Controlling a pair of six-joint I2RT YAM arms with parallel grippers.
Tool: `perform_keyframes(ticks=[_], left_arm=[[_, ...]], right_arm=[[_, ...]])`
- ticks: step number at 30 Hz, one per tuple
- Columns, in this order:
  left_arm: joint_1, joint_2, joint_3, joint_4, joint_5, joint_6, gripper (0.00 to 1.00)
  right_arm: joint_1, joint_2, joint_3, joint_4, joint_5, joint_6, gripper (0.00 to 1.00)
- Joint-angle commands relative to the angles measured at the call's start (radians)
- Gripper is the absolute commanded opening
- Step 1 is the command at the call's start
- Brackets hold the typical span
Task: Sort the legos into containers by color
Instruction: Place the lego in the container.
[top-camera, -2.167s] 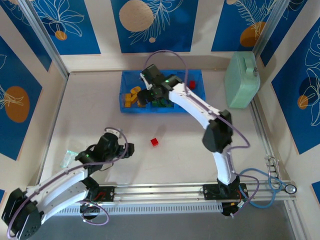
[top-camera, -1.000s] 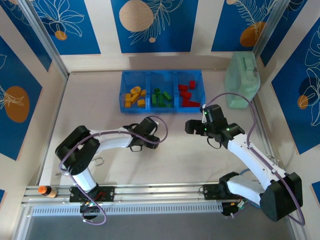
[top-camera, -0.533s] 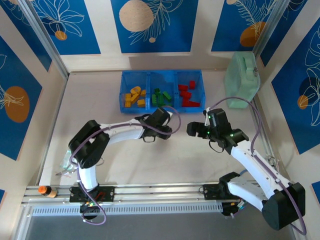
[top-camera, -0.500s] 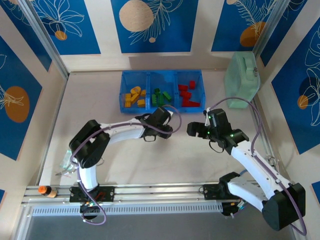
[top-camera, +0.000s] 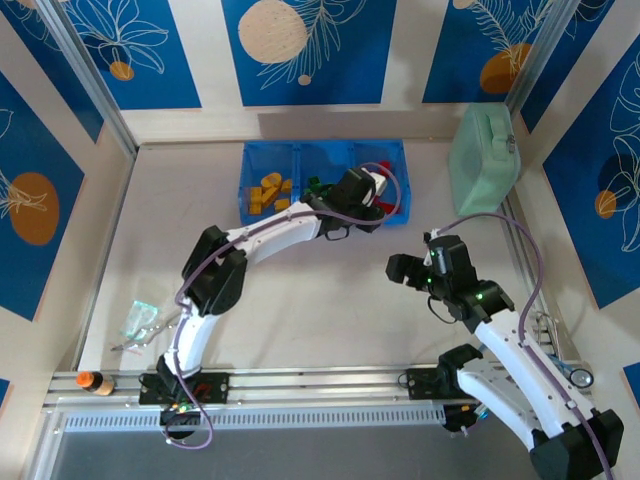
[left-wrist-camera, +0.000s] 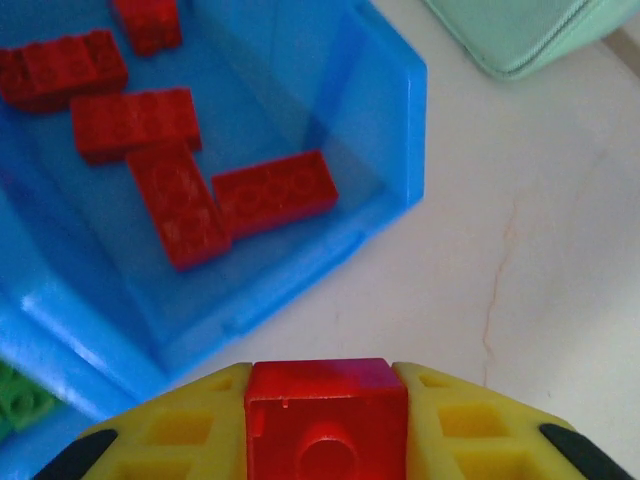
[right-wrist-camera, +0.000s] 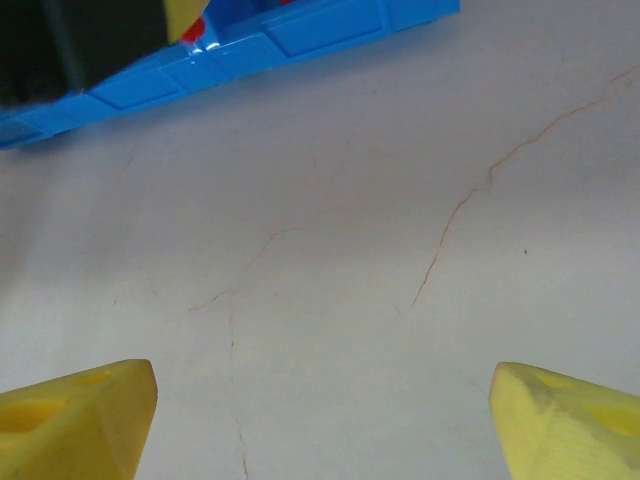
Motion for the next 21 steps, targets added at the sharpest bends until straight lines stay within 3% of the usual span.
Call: perform_keyframes(ticks=[1,6,16,19,21], left_arm=[[0.034,0.086,0.134,-0.081,0.007,0.032,0.30],[0.058,0.181,0.294,-0.121,-0.018,0.049,0.30],[0.097,0.267,0.414,-0.092,-0.032,0.056,0.33],[0.105,0.295,0.475,-0.115,-0.021,0.052,0.44],[0.109,0.297,0.496,-0.126,-0.034,0.058,0.60]], right_arm=[[-0.004,-0.011,-0.001,-0.032,0.002,0.016,0.86],[-0.003,-0.023,-0.025,-0.023,-0.022,0.031,0.86],[-0.003,-0.043,-0.036,-0.022,-0.041,0.013,0.86],[-0.003,-0.043,-0.033,-0.013,-0.057,0.014,0.86],[-0.003,-0.043,-0.028,-0.015,-0.060,0.016,0.87]])
